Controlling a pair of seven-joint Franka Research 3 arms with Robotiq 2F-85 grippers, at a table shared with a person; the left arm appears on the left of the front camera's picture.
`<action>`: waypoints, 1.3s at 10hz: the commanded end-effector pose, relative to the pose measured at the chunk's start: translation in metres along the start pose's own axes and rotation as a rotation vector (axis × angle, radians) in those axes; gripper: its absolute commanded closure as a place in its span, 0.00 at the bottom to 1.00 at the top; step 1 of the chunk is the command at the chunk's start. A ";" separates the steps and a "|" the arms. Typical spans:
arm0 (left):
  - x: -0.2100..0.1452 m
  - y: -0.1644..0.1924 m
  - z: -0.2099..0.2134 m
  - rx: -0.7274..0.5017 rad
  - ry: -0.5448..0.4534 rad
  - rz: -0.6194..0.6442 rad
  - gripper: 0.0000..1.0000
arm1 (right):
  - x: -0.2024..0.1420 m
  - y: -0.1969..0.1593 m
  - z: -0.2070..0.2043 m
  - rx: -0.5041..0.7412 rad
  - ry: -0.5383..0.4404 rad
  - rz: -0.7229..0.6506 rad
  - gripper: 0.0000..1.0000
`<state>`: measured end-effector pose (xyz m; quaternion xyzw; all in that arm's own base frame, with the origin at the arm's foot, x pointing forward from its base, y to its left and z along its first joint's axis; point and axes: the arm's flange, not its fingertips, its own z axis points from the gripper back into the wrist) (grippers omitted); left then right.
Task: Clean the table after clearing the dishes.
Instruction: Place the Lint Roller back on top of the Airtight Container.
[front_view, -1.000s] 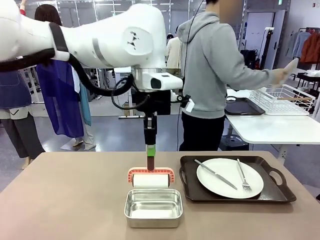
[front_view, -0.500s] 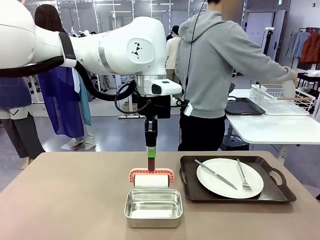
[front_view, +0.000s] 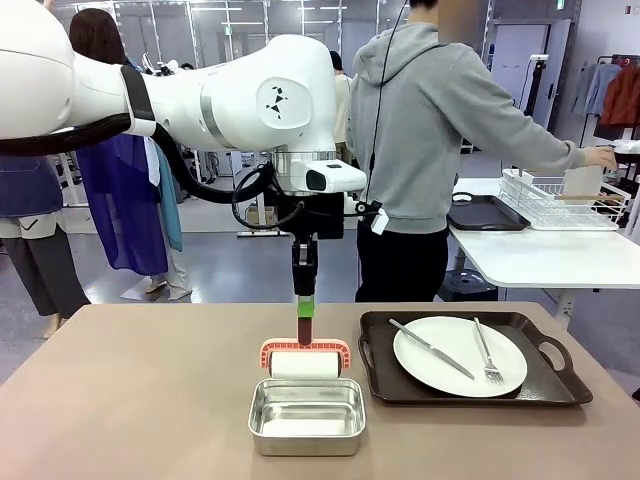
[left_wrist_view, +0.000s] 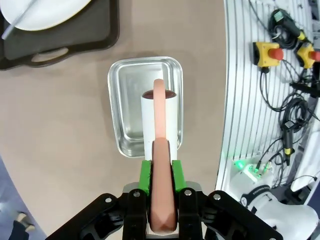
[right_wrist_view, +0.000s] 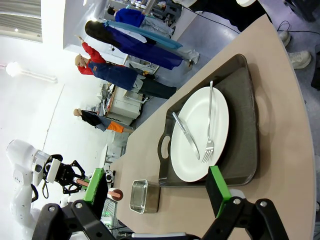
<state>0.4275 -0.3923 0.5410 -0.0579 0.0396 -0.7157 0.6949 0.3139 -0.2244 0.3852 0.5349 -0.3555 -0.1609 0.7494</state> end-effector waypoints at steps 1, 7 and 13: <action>0.003 0.010 -0.022 0.043 0.008 0.000 0.79 | -0.003 0.003 0.000 0.005 -0.006 0.006 0.00; 0.011 0.057 -0.072 0.000 0.048 -0.062 0.79 | -0.003 0.003 0.000 0.005 -0.006 0.006 0.00; 0.008 0.102 -0.121 -0.021 0.003 -0.010 0.77 | -0.003 0.003 0.000 0.005 -0.006 0.006 0.00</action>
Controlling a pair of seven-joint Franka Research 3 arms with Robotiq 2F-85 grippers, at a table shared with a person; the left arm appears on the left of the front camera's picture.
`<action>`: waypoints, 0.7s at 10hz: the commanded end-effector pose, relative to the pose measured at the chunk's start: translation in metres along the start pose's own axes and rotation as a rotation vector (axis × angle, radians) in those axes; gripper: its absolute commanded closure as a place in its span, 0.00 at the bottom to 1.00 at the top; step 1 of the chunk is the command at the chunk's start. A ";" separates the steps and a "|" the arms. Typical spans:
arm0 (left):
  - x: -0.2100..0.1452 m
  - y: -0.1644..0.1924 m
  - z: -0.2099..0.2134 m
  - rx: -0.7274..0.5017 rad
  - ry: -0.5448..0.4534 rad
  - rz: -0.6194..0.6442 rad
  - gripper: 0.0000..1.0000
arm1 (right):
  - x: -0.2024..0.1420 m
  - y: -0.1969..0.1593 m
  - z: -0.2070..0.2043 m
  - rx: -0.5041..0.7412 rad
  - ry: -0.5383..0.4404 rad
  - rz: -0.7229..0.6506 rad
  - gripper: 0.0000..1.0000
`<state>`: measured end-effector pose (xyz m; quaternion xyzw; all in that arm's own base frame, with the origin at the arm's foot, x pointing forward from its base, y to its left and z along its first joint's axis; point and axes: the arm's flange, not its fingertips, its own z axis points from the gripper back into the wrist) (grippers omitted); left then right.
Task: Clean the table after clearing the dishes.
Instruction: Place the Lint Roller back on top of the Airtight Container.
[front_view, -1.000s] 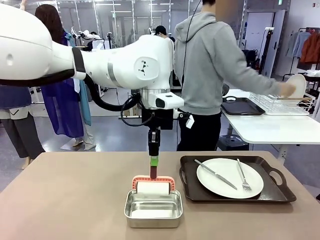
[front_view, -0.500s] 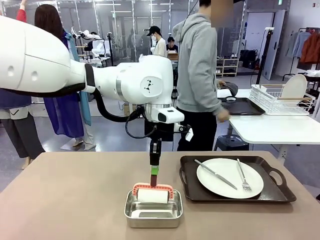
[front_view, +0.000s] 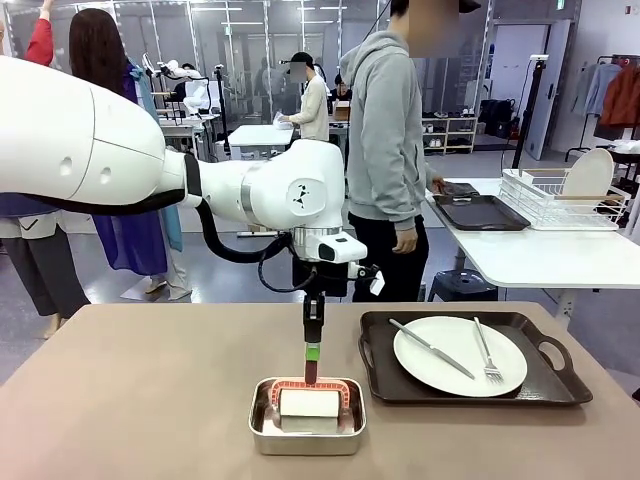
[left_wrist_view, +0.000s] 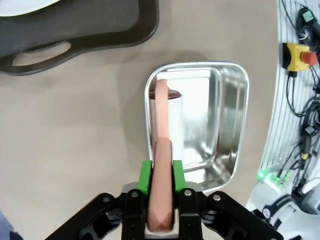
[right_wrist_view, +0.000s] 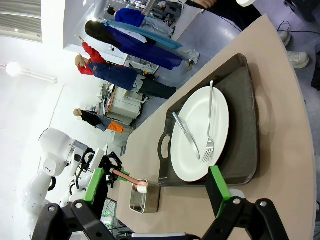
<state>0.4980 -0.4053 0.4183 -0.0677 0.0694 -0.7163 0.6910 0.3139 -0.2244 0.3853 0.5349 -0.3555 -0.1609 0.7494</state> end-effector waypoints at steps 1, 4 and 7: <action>-0.003 0.018 -0.007 0.039 -0.034 0.001 0.41 | -0.003 0.003 0.000 0.005 -0.006 0.006 0.00; -0.005 0.019 -0.002 0.037 -0.040 -0.008 0.00 | -0.003 0.003 0.000 0.005 -0.006 0.006 0.00; -0.014 0.019 0.002 0.014 -0.052 -0.006 0.08 | -0.003 0.003 0.000 0.005 -0.006 0.006 0.00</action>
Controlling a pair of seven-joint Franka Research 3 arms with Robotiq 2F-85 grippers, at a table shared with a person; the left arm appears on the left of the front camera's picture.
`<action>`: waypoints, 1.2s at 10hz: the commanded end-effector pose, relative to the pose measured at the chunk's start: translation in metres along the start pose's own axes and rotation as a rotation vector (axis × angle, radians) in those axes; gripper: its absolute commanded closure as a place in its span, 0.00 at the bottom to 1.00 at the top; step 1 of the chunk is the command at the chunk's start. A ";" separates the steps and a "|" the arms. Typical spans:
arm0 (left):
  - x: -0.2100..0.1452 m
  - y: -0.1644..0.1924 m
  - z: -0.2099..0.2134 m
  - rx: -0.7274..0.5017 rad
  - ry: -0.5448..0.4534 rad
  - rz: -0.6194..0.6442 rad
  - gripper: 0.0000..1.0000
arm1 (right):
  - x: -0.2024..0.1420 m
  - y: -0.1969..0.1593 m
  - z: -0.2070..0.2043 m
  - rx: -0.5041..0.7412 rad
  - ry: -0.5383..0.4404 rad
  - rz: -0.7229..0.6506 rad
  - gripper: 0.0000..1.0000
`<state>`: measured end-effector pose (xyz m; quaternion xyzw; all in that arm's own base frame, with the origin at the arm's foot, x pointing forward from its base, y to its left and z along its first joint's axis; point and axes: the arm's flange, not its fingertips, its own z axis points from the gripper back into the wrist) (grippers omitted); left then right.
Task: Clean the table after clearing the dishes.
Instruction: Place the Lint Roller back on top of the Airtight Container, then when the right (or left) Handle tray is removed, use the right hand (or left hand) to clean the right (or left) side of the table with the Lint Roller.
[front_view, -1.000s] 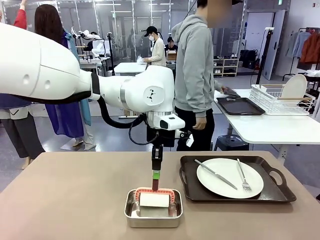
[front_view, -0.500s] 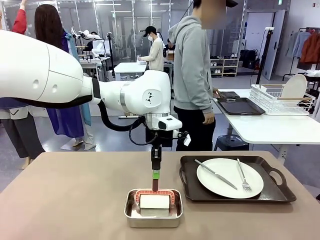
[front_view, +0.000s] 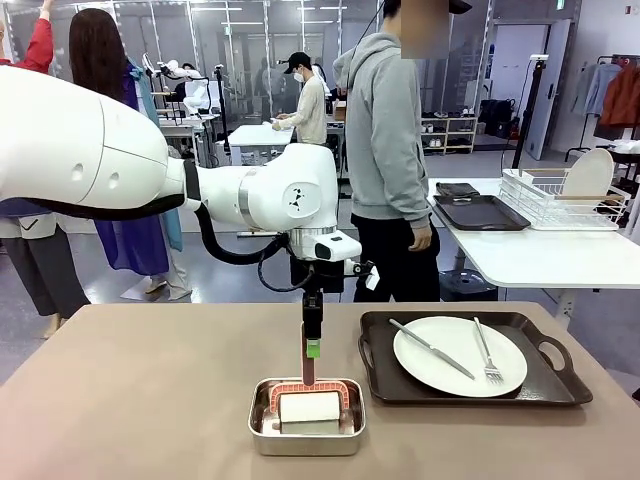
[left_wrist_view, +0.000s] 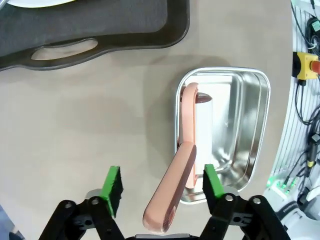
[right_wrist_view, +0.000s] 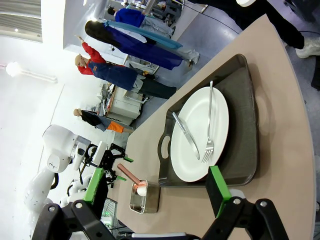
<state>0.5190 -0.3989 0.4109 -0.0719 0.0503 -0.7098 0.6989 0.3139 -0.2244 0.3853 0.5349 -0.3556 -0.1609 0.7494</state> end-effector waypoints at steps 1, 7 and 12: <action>-0.008 -0.003 0.007 -0.007 -0.021 -0.022 0.00 | -0.003 0.003 0.000 0.005 -0.006 0.006 0.00; -0.004 0.002 0.004 0.005 -0.003 0.002 0.00 | -0.003 0.003 0.000 0.005 -0.006 0.006 0.00; -0.004 0.002 0.004 0.005 -0.003 0.002 0.00 | -0.003 0.003 0.000 0.005 -0.006 0.006 0.00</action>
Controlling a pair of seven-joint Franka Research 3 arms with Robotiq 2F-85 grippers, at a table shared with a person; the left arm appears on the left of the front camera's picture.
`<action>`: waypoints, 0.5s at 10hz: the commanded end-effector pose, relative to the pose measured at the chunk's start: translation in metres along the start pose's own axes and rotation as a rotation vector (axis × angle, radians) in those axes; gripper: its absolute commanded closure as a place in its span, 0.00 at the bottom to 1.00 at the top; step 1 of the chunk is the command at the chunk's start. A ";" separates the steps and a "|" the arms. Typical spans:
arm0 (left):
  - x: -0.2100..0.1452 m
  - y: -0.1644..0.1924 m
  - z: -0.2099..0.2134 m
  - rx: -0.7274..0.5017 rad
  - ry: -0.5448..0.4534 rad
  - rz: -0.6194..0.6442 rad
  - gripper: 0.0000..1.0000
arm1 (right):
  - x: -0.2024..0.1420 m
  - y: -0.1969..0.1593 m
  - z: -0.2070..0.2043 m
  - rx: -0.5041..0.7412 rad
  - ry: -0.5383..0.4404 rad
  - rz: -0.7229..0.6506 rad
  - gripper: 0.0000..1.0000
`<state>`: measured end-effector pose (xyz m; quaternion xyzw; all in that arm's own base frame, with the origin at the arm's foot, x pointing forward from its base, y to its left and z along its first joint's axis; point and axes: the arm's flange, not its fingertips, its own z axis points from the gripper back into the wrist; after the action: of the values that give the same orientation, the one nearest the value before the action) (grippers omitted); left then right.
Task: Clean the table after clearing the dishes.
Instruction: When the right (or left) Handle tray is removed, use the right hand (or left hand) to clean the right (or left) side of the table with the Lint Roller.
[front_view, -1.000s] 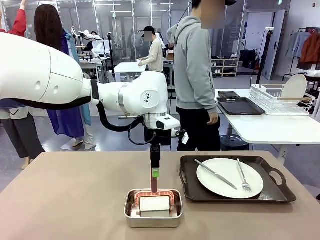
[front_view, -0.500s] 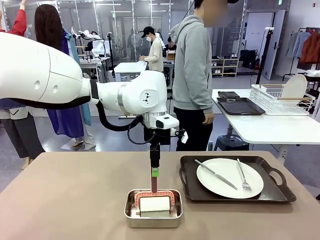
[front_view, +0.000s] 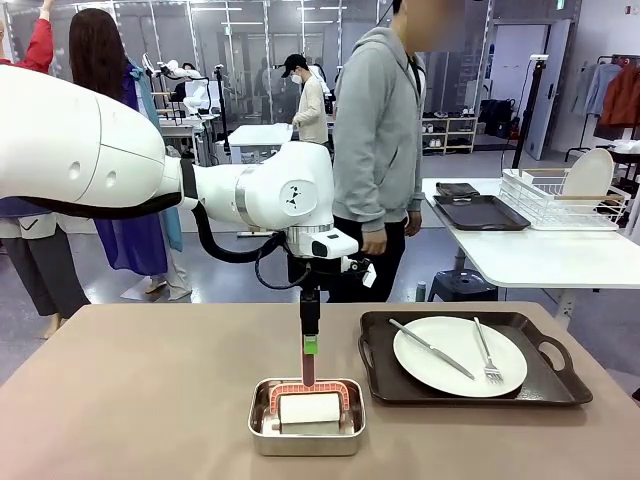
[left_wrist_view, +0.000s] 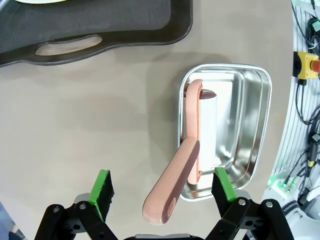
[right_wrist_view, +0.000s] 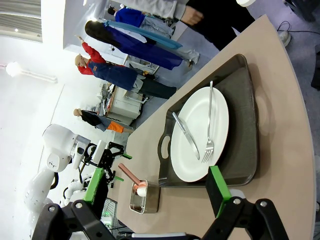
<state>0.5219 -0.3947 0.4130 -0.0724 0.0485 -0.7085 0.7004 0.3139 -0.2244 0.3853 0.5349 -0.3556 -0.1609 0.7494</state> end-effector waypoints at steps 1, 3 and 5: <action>0.000 0.000 0.000 0.000 0.000 0.000 0.00 | -0.003 0.003 0.000 0.005 -0.006 0.006 0.00; -0.056 0.019 0.054 0.043 -0.138 0.112 0.00 | -0.003 0.003 0.000 0.005 -0.006 0.006 0.00; -0.139 0.012 0.073 -0.089 -0.438 0.203 0.00 | -0.003 0.003 0.000 0.005 -0.006 0.006 0.00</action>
<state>0.5684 -0.3004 0.4831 -0.1715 -0.0333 -0.6295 0.7571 0.3138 -0.2246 0.3853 0.5348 -0.3558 -0.1611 0.7493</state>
